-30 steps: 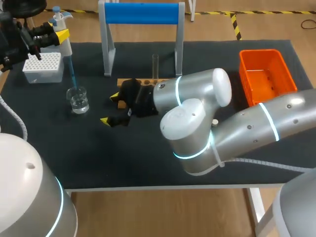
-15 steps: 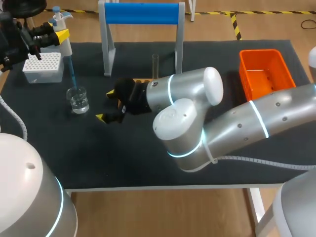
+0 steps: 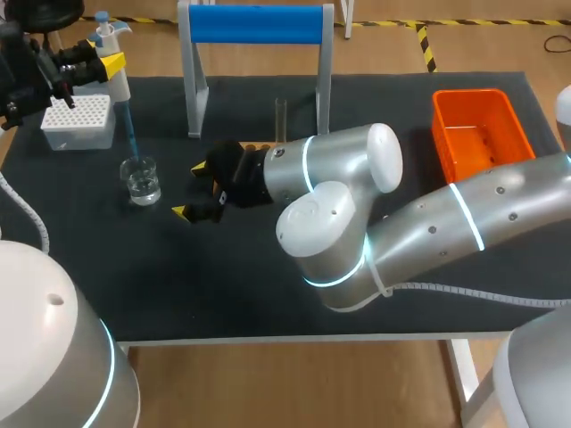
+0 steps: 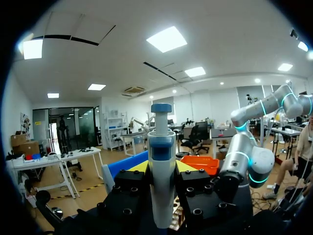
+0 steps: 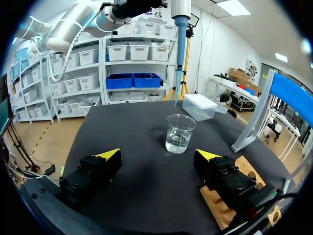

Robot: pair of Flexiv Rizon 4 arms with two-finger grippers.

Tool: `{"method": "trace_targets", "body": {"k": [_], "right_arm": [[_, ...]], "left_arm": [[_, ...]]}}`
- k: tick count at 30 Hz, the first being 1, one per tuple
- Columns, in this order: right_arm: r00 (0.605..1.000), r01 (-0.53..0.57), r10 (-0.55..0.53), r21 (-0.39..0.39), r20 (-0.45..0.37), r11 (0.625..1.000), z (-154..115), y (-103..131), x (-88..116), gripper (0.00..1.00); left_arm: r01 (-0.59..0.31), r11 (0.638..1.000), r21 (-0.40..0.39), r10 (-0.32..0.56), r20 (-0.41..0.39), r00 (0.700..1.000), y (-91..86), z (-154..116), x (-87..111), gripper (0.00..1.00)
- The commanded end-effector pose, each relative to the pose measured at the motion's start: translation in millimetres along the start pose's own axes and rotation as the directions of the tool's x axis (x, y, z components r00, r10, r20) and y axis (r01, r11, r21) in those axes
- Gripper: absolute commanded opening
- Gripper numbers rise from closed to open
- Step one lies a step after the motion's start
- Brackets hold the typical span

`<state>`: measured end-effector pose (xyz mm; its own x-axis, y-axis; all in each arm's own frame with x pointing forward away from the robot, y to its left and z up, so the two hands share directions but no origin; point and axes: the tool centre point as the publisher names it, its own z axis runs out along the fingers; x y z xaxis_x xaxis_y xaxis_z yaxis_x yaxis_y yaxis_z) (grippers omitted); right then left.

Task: Invert the test tube, pick up the pipette, mount the tip to pipette, aspirate from beaker and dispense into the tube, eject the tip, return the pipette, and cap with the stopper.

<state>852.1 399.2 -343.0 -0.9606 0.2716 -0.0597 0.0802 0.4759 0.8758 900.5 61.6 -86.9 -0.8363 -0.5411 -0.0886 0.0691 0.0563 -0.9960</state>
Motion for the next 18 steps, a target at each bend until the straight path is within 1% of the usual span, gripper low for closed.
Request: {"method": "trace_targets", "body": {"k": [1, 13, 18], "right_arm": [[1.0, 0.0, 0.0, -0.001, 0.004, 1.0, 2.0, -0.2, 1.2, 1.0], [1.0, 0.0, 0.0, -0.001, 0.004, 1.0, 2.0, -0.2, 1.2, 1.0], [1.0, 0.0, 0.0, -0.001, 0.004, 1.0, 2.0, -0.2, 1.2, 1.0]], "left_arm": [[-0.001, 1.0, 0.002, 0.001, 0.0, 1.0, 0.2, -0.1, 0.1, 0.0], [-0.001, 1.0, 0.002, 0.001, 0.0, 1.0, 0.2, -0.1, 0.1, 0.0], [-0.011, 1.0, -0.011, 0.011, 0.018, 1.0, 7.7, 0.0, -6.2, 0.0]]}}
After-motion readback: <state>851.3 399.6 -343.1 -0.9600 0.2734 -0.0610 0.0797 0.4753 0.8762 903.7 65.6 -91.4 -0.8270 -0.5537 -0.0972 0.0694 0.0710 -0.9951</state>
